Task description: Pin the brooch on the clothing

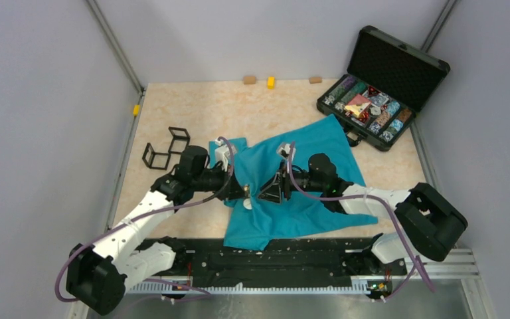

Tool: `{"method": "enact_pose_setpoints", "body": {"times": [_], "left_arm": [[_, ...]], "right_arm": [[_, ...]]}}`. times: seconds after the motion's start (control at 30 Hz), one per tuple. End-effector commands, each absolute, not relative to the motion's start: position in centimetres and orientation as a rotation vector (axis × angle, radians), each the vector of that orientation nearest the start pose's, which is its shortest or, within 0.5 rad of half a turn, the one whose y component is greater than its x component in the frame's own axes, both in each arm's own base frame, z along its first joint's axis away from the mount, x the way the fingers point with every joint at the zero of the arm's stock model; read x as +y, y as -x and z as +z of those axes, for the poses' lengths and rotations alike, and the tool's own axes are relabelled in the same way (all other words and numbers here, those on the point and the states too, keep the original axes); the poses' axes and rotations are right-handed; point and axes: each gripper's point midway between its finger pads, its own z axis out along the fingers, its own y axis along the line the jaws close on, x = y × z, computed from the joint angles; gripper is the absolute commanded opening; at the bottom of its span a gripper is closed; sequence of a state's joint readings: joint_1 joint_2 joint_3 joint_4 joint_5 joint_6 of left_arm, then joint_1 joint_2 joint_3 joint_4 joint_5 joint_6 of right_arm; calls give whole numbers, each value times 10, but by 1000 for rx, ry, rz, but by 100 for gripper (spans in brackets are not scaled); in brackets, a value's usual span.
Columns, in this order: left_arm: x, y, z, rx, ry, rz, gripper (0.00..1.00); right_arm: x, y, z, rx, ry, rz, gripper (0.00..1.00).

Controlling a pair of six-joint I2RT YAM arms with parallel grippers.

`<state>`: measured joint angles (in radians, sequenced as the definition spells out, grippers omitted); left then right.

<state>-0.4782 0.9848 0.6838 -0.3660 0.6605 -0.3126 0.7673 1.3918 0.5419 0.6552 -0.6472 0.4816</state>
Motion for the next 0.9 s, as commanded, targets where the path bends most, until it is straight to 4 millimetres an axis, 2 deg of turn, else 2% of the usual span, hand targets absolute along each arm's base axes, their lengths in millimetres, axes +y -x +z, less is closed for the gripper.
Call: {"method": "enact_pose_setpoints", "body": {"times": [0.0, 0.6, 0.87], "left_arm": [[-231, -176, 178, 2197, -674, -1219, 0], [-235, -172, 177, 2206, -699, -1302, 0], [-236, -172, 177, 2208, -699, -1316, 0]], "right_arm": [[357, -183, 179, 1659, 865, 1469, 48], [377, -180, 180, 1636, 882, 1500, 48], [378, -182, 179, 1644, 868, 1491, 48]]}}
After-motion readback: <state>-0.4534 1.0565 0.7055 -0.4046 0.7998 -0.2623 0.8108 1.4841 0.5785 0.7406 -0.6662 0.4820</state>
